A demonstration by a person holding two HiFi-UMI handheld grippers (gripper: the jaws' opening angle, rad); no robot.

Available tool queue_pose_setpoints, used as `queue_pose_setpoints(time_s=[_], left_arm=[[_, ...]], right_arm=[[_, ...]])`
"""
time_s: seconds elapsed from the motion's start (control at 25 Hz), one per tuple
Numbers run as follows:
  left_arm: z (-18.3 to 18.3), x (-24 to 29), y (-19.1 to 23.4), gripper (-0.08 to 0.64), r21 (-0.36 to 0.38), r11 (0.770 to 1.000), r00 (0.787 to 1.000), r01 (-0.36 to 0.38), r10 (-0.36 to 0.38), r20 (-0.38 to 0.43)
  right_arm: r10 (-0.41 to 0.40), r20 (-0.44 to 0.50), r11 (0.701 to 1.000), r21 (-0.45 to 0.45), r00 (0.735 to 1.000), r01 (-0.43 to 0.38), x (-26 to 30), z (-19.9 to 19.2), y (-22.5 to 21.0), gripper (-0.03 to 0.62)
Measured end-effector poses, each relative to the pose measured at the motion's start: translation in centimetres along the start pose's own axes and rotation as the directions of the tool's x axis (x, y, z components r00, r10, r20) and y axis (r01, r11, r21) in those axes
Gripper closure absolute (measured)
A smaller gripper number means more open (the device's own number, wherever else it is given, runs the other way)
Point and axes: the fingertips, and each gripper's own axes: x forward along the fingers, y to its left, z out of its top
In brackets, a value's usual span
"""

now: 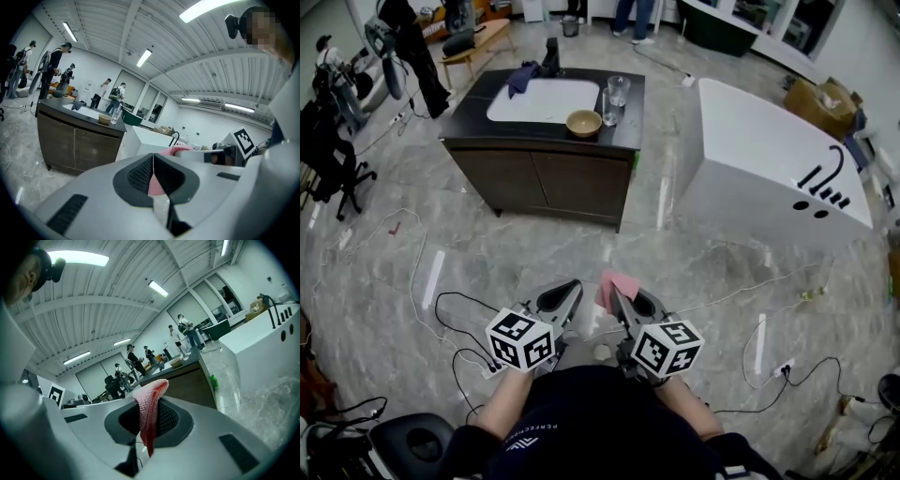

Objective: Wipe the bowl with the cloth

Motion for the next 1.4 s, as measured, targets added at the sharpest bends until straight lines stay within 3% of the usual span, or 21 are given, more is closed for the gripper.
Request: queue_pose_setpoints(time_s=[0.6,1.0,1.4], left_arm=[[3.0,4.3,2.5,0.548,-0.013,0.998,0.998,0.066,-0.066,0.012],[6.4,5.9,7.8,0.548,-0.016,0.994,0.994,0.108,-0.108,0.014],[8.8,6.7,13.9,0.551,0.037,0.988,0.989,0.147,-0.146,-0.019]], right_arm=[[-0.048,0.026,0.999,-0.012,0.999,0.048,3.1,3.3,-2.7,0.549],[-0.093,0.028,0.995,-0.021,0.995,0.094,8.5,5.7,-2.9,0.549],[-0.143,0.01,0.99,0.0,0.99,0.143,15.0,6.1,-2.3,0.549]])
